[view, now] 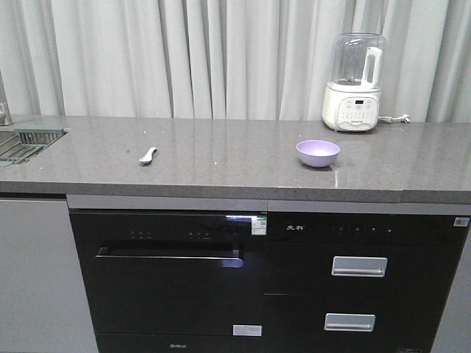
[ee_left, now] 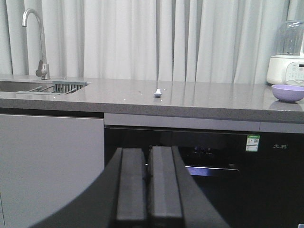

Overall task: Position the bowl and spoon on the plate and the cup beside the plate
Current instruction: 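Drive the base toward the lavender bowl and pale blue spoon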

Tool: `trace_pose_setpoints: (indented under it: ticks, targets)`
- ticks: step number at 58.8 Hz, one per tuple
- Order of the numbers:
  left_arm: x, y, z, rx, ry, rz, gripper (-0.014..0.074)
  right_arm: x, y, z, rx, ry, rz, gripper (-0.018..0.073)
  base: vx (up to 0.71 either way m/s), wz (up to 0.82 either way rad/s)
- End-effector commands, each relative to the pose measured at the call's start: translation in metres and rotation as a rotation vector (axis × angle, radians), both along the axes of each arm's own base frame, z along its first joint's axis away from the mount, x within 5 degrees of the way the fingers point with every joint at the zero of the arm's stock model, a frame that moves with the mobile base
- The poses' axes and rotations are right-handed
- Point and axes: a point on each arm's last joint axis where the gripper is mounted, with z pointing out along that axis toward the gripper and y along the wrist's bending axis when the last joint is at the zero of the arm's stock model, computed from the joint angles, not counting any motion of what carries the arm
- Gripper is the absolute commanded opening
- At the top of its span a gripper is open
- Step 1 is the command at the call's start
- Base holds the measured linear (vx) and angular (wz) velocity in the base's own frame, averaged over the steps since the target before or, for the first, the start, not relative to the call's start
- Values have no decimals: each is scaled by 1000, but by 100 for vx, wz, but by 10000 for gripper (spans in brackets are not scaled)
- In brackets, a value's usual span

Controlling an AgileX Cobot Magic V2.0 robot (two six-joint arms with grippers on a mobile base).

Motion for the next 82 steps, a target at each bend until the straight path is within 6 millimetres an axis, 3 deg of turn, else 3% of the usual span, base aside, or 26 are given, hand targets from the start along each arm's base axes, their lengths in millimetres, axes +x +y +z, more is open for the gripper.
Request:
trace_pose_setpoints:
  ticks: [1, 82]
  targets:
    - [0, 0, -1, -9, -63, -6, -6, 0, 0, 3, -18, -86, 3, -9, 0, 0]
    - [0, 0, -1, -9, -63, -6, -6, 0, 0, 3, -18, -86, 3, -9, 3, -1]
